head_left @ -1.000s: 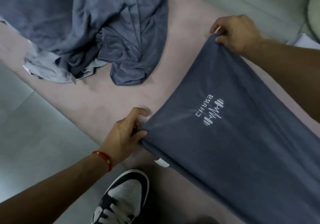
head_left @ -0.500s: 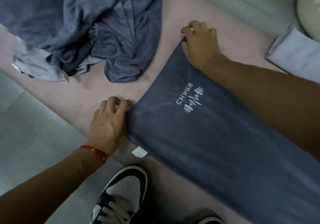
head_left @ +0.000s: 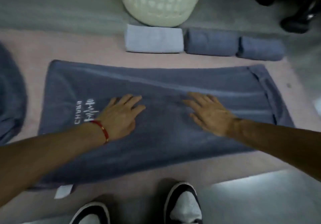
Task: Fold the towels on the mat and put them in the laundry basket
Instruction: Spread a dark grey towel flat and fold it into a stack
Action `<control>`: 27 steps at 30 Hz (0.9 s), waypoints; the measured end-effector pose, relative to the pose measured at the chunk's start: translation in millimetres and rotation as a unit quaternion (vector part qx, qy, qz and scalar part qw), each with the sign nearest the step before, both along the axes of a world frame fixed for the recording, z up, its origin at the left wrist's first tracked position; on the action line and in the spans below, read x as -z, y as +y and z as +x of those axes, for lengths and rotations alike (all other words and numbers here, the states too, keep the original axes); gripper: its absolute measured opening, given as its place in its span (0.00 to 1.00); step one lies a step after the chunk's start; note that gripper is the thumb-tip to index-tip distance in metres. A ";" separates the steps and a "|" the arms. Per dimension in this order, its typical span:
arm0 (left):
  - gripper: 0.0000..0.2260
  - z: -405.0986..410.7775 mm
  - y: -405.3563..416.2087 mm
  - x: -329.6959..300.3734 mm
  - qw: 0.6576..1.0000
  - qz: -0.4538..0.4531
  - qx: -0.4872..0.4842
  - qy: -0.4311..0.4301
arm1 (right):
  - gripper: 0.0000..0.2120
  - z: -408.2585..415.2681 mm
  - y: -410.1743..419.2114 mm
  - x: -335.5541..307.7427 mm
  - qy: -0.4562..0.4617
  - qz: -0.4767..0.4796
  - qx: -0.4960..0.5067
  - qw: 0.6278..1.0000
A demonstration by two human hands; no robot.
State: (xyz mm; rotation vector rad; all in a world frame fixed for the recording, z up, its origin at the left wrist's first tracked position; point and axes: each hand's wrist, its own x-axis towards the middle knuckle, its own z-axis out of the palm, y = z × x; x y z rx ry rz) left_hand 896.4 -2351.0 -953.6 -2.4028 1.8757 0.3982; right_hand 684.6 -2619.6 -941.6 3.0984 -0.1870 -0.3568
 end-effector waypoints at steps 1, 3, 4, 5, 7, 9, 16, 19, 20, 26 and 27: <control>0.30 2.1 -23.2 -4.2 1.000 0.023 0.015 0.003 | 0.27 -17.5 -23.8 -10.1 -0.015 -0.001 0.061 0.998; 0.30 3.9 -70.8 -12.5 0.995 0.089 0.049 0.010 | 0.28 -51.7 -66.3 -24.0 -0.032 0.004 0.172 0.985; 0.30 1.2 -92.9 -16.1 0.991 0.111 0.070 0.007 | 0.28 -65.9 -84.3 -27.9 -0.028 0.012 0.215 0.976; 0.31 -5.8 -118.3 -16.8 0.988 0.118 0.096 0.004 | 0.26 -80.9 -101.5 -29.5 -0.016 0.020 0.246 0.969; 0.30 -22.4 -151.6 -13.2 0.984 0.123 0.127 0.002 | 0.24 -95.7 -123.5 -22.4 0.019 0.027 0.262 0.964; 0.28 -52.5 -198.8 -0.8 0.984 0.126 0.119 0.025 | 0.23 -110.2 -150.3 -13.4 0.033 0.037 0.290 0.956; 0.19 -69.3 -327.4 39.0 0.989 -0.040 -0.143 0.015 | 0.20 -97.3 -247.3 29.9 -0.077 0.073 0.459 0.882; 0.18 -41.4 -343.1 45.6 0.986 -0.056 -0.146 -0.063 | 0.21 -77.6 -275.7 47.4 -0.143 0.062 0.485 0.860; 0.16 -32.6 -345.9 48.3 0.987 -0.058 -0.129 -0.074 | 0.21 -69.9 -283.3 50.8 -0.157 0.059 0.487 0.857; 0.09 -1.8 -364.4 36.1 0.985 -0.108 -0.116 -0.072 | 0.18 -43.8 -305.8 62.4 -0.181 0.046 0.513 0.838; 0.10 -1.7 -368.2 34.5 0.980 -0.123 -0.136 -0.081 | 0.18 -43.2 -309.3 63.4 -0.191 0.042 0.513 0.836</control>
